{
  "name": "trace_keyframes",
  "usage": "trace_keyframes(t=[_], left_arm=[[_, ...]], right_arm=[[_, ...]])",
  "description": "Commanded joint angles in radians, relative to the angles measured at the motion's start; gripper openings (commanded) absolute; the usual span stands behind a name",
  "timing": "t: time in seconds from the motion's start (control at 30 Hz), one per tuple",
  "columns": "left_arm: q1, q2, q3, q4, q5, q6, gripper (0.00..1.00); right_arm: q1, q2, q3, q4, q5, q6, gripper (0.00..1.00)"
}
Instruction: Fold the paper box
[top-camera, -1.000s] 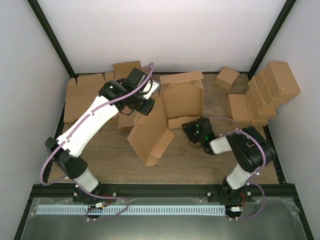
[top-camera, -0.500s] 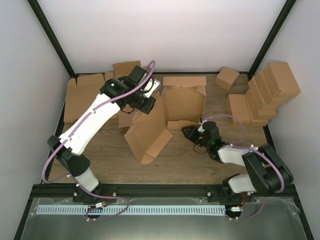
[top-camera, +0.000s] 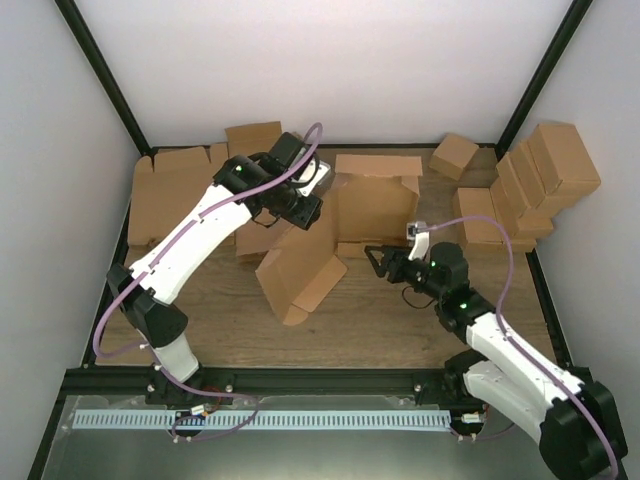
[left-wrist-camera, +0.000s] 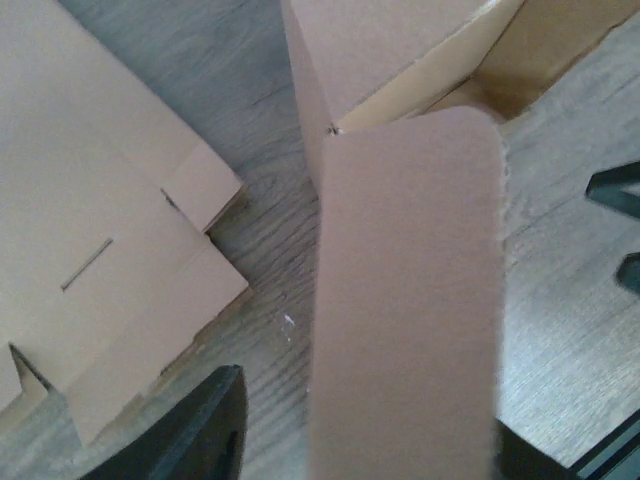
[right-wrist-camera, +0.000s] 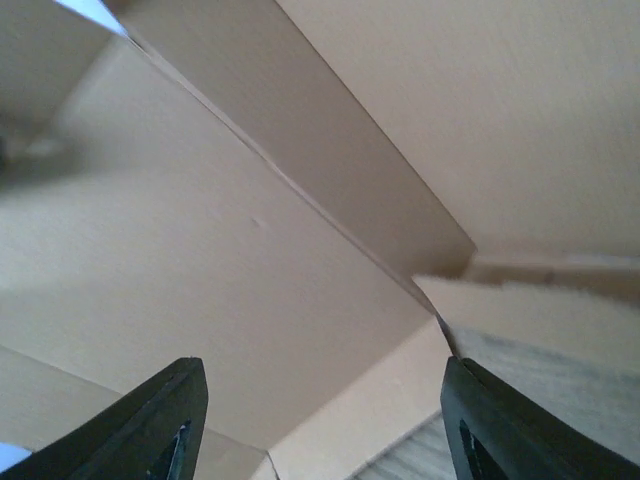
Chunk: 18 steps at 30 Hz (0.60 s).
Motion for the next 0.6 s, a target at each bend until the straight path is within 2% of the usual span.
trace_keyframes(t=[0.0,0.13,0.3,0.4,0.47,0.57], left_arm=[[-0.004,-0.013,0.013,0.083,0.064,0.003,0.51],[-0.002,-0.026,-0.002,0.157,0.127,0.002,0.58],[0.020,-0.013,-0.003,0.206,0.183,-0.013,0.61],[0.037,-0.021,-0.003,0.244,0.225,-0.026,0.66],[0.056,-0.038,-0.004,0.278,0.248,-0.045,0.74],[0.111,-0.072,-0.024,0.370,0.314,-0.092,0.80]], right_arm=[[0.005,-0.063,0.182,-0.253,0.058,-0.055,0.67],[0.003,-0.043,0.370,-0.431,0.139,-0.100,0.68],[-0.007,-0.018,0.628,-0.543,0.122,-0.179,0.80],[-0.008,0.044,0.806,-0.631,0.139,-0.212,0.84],[-0.008,0.100,0.909,-0.674,0.184,-0.226,0.88],[-0.011,0.179,1.045,-0.729,0.296,-0.233,0.96]])
